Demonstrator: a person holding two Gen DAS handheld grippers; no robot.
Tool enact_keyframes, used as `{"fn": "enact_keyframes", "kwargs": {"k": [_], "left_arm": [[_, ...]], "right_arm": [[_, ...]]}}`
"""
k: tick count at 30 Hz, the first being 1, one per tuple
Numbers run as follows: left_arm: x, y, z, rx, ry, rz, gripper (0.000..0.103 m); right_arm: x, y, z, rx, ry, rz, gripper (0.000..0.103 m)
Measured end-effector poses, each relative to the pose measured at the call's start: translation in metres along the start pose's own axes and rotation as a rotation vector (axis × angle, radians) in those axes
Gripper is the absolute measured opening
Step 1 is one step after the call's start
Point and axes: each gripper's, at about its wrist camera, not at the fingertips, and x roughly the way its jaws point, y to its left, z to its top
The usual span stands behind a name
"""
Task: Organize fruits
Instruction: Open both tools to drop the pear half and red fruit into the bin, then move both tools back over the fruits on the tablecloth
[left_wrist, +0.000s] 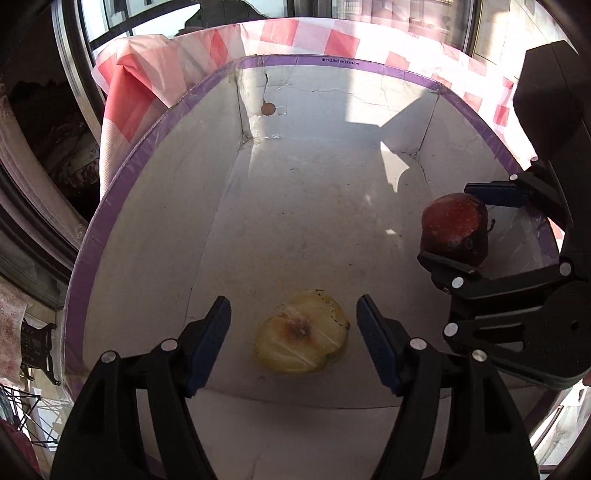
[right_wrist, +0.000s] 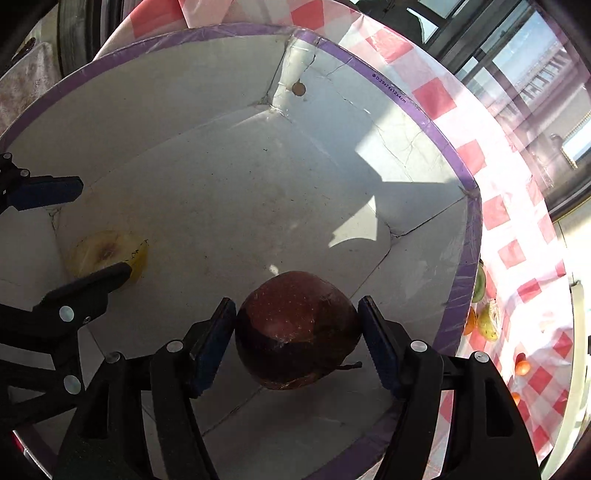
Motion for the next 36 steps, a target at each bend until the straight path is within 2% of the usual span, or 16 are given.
{"fn": "enact_keyframes", "kwargs": {"k": [5, 10, 12, 13, 16, 18, 20, 22, 26, 28, 29, 32, 34, 36], "left_arm": [[0.002, 0.001, 0.001, -0.017, -0.017, -0.013, 0.079], [0.001, 0.0, 0.001, -0.026, -0.025, -0.008, 0.079], [-0.001, -0.002, 0.0, -0.026, -0.024, 0.0, 0.079], [0.0, -0.003, 0.0, -0.024, -0.022, 0.003, 0.079], [-0.001, -0.002, 0.001, -0.031, -0.024, 0.01, 0.08], [-0.004, -0.003, 0.001, -0.034, -0.042, 0.024, 0.085], [-0.011, -0.003, -0.001, -0.042, -0.119, 0.023, 0.091], [-0.019, -0.004, -0.006, -0.041, -0.198, 0.031, 0.092], [-0.024, -0.006, -0.007, -0.059, -0.242, 0.067, 0.092], [-0.032, -0.014, -0.006, -0.089, -0.279, 0.156, 0.093], [-0.039, -0.019, -0.007, -0.108, -0.315, 0.174, 0.094], [-0.071, -0.046, -0.007, -0.13, -0.481, 0.071, 0.095], [-0.092, -0.079, -0.007, -0.074, -0.585, -0.011, 0.101], [-0.097, -0.121, -0.002, 0.014, -0.615, -0.085, 0.101]], "right_arm": [[-0.002, -0.004, -0.009, -0.01, -0.038, -0.004, 0.072], [-0.006, -0.002, -0.009, -0.003, -0.081, -0.036, 0.077], [-0.006, -0.002, -0.007, -0.005, -0.112, -0.072, 0.082], [-0.007, -0.002, -0.005, -0.001, -0.128, -0.099, 0.087], [-0.012, -0.001, -0.006, 0.013, -0.188, -0.147, 0.087], [-0.019, -0.003, -0.008, 0.039, -0.268, -0.22, 0.087], [-0.034, -0.017, -0.015, 0.121, -0.367, -0.247, 0.086], [-0.055, -0.041, -0.03, 0.251, -0.47, -0.212, 0.087], [-0.075, -0.102, -0.082, 0.5, -0.596, -0.047, 0.088], [-0.067, -0.128, -0.112, 0.601, -0.586, -0.006, 0.088], [-0.059, -0.141, -0.13, 0.65, -0.569, 0.002, 0.088], [-0.034, -0.173, -0.188, 0.827, -0.51, -0.024, 0.088], [-0.017, -0.195, -0.223, 0.953, -0.469, -0.034, 0.088], [-0.005, -0.216, -0.253, 1.052, -0.416, -0.052, 0.088]]}}
